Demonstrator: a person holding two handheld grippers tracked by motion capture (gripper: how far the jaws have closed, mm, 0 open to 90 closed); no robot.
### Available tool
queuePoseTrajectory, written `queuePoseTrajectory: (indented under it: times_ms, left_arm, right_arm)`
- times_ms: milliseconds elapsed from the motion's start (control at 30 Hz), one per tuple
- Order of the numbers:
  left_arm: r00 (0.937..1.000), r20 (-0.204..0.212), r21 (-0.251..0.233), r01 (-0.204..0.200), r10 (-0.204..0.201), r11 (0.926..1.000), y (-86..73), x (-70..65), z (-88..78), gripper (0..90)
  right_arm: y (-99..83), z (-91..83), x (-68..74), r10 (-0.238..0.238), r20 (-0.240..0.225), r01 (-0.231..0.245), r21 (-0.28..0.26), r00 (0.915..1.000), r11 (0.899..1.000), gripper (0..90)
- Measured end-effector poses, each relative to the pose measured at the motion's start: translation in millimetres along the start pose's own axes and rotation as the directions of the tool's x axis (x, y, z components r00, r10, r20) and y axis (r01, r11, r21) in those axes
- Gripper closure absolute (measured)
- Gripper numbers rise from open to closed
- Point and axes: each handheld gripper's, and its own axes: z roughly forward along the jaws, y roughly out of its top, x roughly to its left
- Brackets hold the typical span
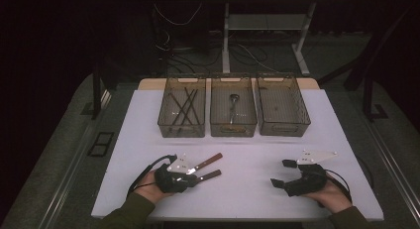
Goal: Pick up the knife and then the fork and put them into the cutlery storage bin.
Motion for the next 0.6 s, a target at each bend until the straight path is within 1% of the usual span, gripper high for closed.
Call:
queuePoseTrajectory:
  times_ms: [33,67,133,167,200,267,300,400,433,533,600]
  left_arm:
    - [0.9999,0.008,0.001,-0.007,0.007,1.0000,2.0,-0.4,-0.8,77.1]
    - [0.9998,0.018,-0.006,-0.001,0.001,1.0000,4.0,-0.7,-1.2,77.1]
    - [0.9993,0.037,-0.016,-0.002,0.002,0.9999,8.1,-1.6,-1.5,77.1]
    - [0.9990,0.041,-0.011,-0.015,0.016,0.9998,10.7,-2.1,-1.9,77.1]
    - [0.9989,0.044,-0.021,-0.013,0.014,0.9997,13.1,-3.4,-1.2,77.1]
    - [0.9981,0.056,-0.026,-0.024,0.025,0.9994,19.1,-5.2,-0.9,77.1]
    - [0.9976,0.061,-0.032,-0.032,0.034,0.9990,22.4,-5.9,-1.1,77.1]
    - [0.9954,0.079,-0.056,-0.051,0.055,0.9971,33.5,-9.0,-2.9,77.1]
    - [0.9939,0.091,-0.062,-0.057,0.062,0.9965,37.4,-10.2,-3.6,77.1]
    - [0.9904,0.102,-0.084,-0.085,0.093,0.9929,49.7,-13.2,-4.1,77.1]
    - [0.9874,0.109,-0.095,-0.105,0.115,0.9900,58.4,-14.9,-3.7,77.1]
  right_arm:
    - [1.2,0.3,0.4,-0.008,-0.012,0.008,0.000,0.9999,1.000,14.8]
    - [2.8,0.3,0.6,-0.017,-0.023,0.017,0.003,0.9996,1.000,14.8]
    - [6.9,0.7,0.7,-0.023,-0.077,0.023,-0.002,0.9968,1.000,14.8]
    - [9.6,1.1,0.8,-0.027,-0.100,0.027,-0.003,0.9946,1.000,14.9]
    - [12.5,2.3,1.8,-0.043,-0.104,0.043,-0.003,0.9936,0.999,14.9]
    - [18.3,4.8,4.8,-0.068,-0.104,0.068,-0.002,0.9922,0.998,15.0]
    - [21.2,6.1,6.2,-0.077,-0.116,0.077,-0.004,0.9903,0.997,15.2]
    - [30.3,9.6,10.6,-0.114,-0.149,0.114,-0.011,0.9823,0.993,15.4]
    - [33.5,10.5,12.4,-0.126,-0.161,0.126,-0.014,0.9788,0.992,15.4]
    - [43.4,14.7,17.1,-0.151,-0.199,0.149,-0.027,0.9683,0.988,15.9]
    - [50.4,17.3,20.1,-0.172,-0.222,0.169,-0.032,0.9597,0.985,16.0]
